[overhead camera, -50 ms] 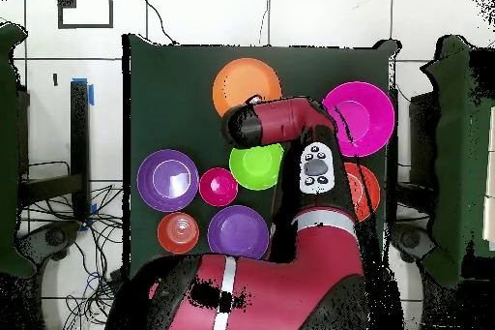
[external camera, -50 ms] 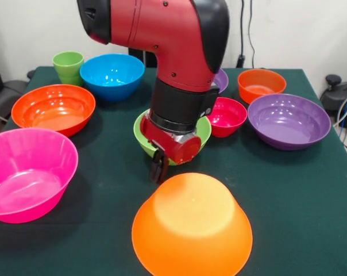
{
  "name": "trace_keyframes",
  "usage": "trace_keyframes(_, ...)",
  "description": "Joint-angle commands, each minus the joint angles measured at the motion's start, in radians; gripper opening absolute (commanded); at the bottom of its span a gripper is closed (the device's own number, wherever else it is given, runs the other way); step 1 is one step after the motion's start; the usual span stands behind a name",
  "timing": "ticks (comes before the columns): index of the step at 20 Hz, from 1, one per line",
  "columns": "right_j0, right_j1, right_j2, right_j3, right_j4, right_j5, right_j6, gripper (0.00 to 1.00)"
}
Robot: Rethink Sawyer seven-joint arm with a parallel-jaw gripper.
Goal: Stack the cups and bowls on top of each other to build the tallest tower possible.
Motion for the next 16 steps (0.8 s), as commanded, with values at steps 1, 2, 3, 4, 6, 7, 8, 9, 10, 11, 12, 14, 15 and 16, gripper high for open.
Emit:
trace_keyframes(1, 0.047, -0.004, 0.121, 0.095, 0.015, 0.078, -0.127, 0.0)
trace_keyframes(2, 0.051, -0.006, 0.122, 0.104, 0.013, 0.065, -0.122, 0.0)
trace_keyframes(3, 0.057, -0.008, 0.118, 0.106, 0.011, 0.066, -0.121, 0.0)
trace_keyframes(4, 0.061, -0.008, 0.115, 0.106, 0.009, 0.067, -0.12, 0.0)
trace_keyframes(6, 0.068, -0.01, 0.109, 0.109, 0.012, 0.072, -0.113, 0.0)
trace_keyframes(7, 0.073, -0.011, 0.102, 0.109, 0.012, 0.07, -0.11, 1.0)
trace_keyframes(8, 0.074, -0.011, 0.1, 0.11, 0.011, 0.067, -0.107, 1.0)
trace_keyframes(9, 0.076, -0.012, 0.098, 0.112, 0.011, 0.064, -0.103, 1.0)
trace_keyframes(10, 0.077, -0.012, 0.096, 0.113, 0.01, 0.061, -0.1, 1.0)
trace_keyframes(11, 0.075, -0.014, 0.097, 0.118, 0.011, 0.052, -0.099, 1.0)
trace_keyframes(12, 0.071, -0.014, 0.098, 0.118, 0.012, 0.052, -0.103, 1.0)
trace_keyframes(14, 0.066, -0.016, 0.098, 0.12, 0.013, 0.053, -0.105, 1.0)
trace_keyframes(15, 0.067, -0.017, 0.094, 0.119, 0.014, 0.059, -0.104, 1.0)
trace_keyframes(16, 0.066, -0.017, 0.093, 0.118, 0.019, 0.067, -0.101, 1.0)
